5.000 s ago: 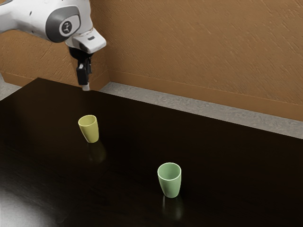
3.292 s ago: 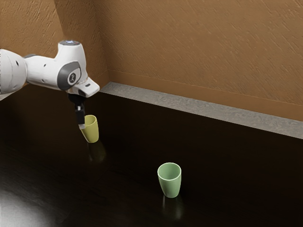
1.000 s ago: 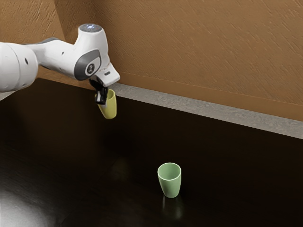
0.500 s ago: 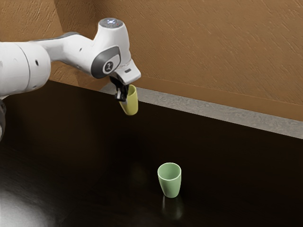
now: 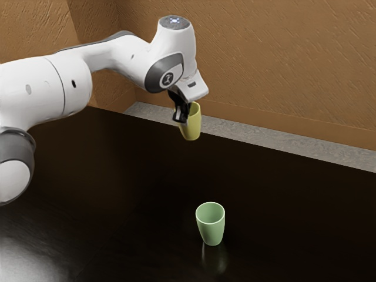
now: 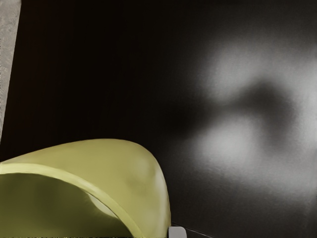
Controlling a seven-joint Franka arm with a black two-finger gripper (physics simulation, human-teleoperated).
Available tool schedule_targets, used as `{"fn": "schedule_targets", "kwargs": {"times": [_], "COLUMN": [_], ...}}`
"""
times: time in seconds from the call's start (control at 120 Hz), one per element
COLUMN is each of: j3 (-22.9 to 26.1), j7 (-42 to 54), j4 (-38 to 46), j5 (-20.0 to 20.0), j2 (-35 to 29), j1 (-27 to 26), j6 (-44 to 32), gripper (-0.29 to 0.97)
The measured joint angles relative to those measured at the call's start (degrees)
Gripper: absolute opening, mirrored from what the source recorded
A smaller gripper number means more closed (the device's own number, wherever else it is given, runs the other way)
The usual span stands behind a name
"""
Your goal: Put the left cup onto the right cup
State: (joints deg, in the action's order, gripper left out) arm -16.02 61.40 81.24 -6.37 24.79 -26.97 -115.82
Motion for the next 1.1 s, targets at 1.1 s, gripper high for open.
{"fn": "schedule_targets", "kwargs": {"times": [1.1], "j3": [0.1], "j7": [-11.8], "j4": [1.2], "j5": [-0.2], "j2": [-0.7], "j1": [-12.9], "j6": [8.9], "gripper": [-0.11]}}
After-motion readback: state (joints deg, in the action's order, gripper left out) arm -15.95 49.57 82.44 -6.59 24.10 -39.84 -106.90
